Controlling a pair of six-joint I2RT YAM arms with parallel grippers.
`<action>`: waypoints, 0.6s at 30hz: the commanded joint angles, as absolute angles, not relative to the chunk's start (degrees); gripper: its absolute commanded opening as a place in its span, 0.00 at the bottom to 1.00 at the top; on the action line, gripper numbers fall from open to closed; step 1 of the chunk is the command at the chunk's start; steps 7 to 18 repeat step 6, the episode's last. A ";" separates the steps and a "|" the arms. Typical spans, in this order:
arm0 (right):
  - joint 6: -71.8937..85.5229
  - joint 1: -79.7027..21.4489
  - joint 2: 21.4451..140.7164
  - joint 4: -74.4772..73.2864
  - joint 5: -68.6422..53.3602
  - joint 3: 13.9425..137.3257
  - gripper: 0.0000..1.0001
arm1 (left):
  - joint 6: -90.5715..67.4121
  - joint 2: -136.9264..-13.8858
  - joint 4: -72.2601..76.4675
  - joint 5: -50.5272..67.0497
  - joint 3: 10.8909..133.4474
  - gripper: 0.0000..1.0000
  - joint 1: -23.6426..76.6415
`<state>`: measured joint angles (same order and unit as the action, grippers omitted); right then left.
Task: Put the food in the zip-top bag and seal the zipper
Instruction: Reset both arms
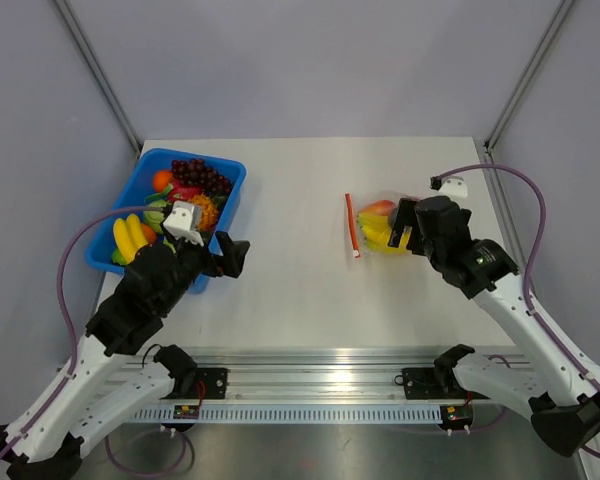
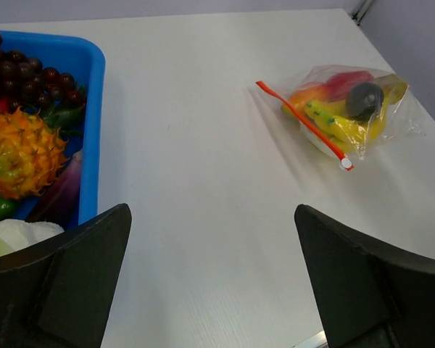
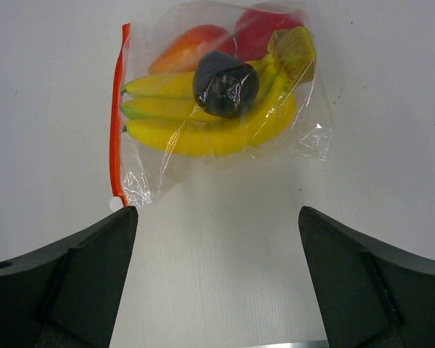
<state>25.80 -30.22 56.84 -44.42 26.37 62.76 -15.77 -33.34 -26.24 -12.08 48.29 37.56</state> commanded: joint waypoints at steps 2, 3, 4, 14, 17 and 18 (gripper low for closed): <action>27.07 -30.15 55.46 -41.84 29.09 61.35 1.00 | -16.61 -37.43 -27.77 -13.37 50.18 0.99 37.62; 27.07 -30.15 55.72 -42.01 29.09 61.52 0.99 | -16.87 -37.70 -27.77 -12.92 50.19 0.99 37.53; 26.98 -30.15 56.33 -42.62 29.18 61.87 0.99 | -17.14 -37.97 -26.99 -12.40 50.10 0.99 37.53; 27.25 -30.23 57.21 -44.03 30.14 63.10 0.99 | -17.93 -37.88 -25.76 -11.52 49.31 0.99 37.53; 27.25 -30.23 57.21 -44.03 30.14 63.10 0.99 | -17.93 -37.88 -25.76 -11.52 49.31 0.99 37.53; 27.25 -30.23 57.21 -44.03 30.14 63.10 0.99 | -17.93 -37.88 -25.76 -11.52 49.31 0.99 37.53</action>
